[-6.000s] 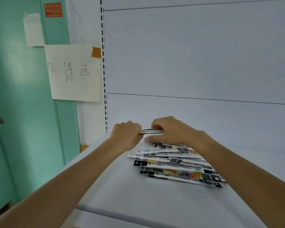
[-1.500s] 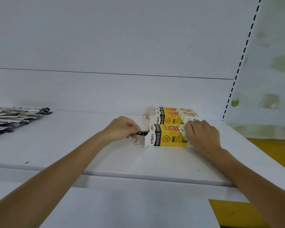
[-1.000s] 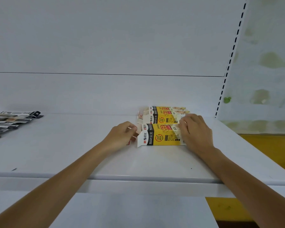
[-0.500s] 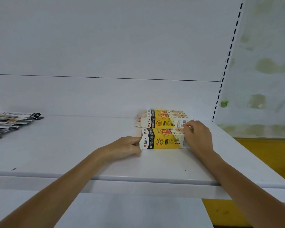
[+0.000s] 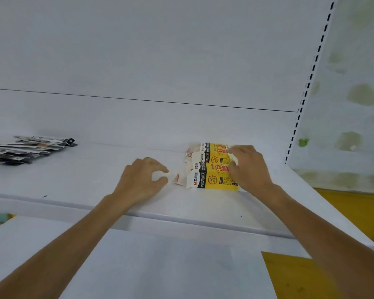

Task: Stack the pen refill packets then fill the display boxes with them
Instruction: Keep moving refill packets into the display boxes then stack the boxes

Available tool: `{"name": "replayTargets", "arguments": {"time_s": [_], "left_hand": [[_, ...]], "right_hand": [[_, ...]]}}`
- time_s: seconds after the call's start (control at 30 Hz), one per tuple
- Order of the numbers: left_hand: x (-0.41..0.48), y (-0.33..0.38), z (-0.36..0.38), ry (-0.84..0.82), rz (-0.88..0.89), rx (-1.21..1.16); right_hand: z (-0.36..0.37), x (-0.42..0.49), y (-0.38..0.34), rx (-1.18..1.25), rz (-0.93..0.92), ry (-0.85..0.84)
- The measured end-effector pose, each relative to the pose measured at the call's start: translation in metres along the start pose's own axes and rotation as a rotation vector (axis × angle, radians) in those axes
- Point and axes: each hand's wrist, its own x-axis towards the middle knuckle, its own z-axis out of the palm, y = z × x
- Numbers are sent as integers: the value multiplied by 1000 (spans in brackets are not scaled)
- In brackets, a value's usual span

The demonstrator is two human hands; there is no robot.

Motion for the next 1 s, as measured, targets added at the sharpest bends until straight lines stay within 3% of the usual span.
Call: {"name": "replayTargets", "arguments": {"time_s": [0.1, 0.23, 0.53, 0.73, 1.0], "left_hand": [[-23, -30, -26, 111, -177, 75], [-75, -76, -69, 241, -375, 116], [-181, -171, -168, 384, -623, 107], [-222, -251, -204, 353, -687, 194], [-192, -396, -261, 357, -507, 155]], "right_hand": [[8, 6, -51, 115, -212, -40], [33, 12, -142, 298, -359, -120], [64, 9, -354, 623, -684, -309], [99, 8, -464, 657, -742, -367], [162, 59, -581, 667, -580, -339]]}}
